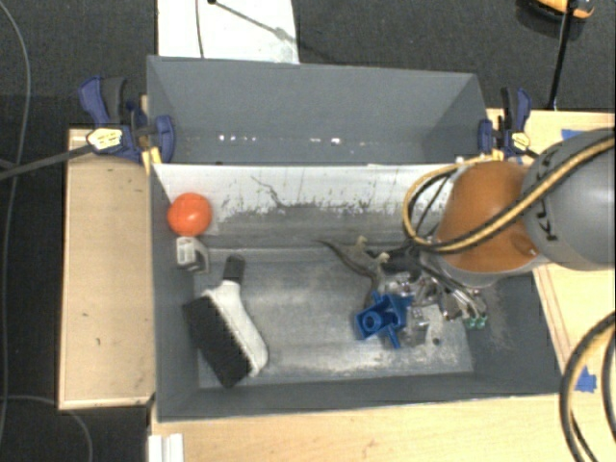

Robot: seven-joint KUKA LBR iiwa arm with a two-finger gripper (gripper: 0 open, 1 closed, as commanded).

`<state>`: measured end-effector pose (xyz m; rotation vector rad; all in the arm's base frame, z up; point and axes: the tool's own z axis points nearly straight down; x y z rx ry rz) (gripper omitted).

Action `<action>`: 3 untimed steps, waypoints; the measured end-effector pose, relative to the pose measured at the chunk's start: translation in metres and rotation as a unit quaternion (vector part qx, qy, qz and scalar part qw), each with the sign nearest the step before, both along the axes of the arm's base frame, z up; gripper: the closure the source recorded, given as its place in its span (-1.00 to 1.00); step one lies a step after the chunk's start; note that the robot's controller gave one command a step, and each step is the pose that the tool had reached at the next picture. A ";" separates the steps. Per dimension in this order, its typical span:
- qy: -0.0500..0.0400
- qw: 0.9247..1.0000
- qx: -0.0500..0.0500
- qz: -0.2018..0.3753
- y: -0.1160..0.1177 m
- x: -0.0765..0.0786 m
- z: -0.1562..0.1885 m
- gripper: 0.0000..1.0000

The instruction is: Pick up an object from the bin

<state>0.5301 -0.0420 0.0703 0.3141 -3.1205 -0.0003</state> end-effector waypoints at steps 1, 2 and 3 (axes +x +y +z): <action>0.000 1.000 0.000 0.000 0.000 0.000 0.000 1.00; 0.001 0.999 0.001 0.054 -0.007 0.003 0.035 -1.00; -0.004 0.993 0.000 0.121 -0.021 0.012 0.091 -1.00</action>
Offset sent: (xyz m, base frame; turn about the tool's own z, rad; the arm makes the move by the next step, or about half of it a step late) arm 0.0099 -0.0204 0.0901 -0.2503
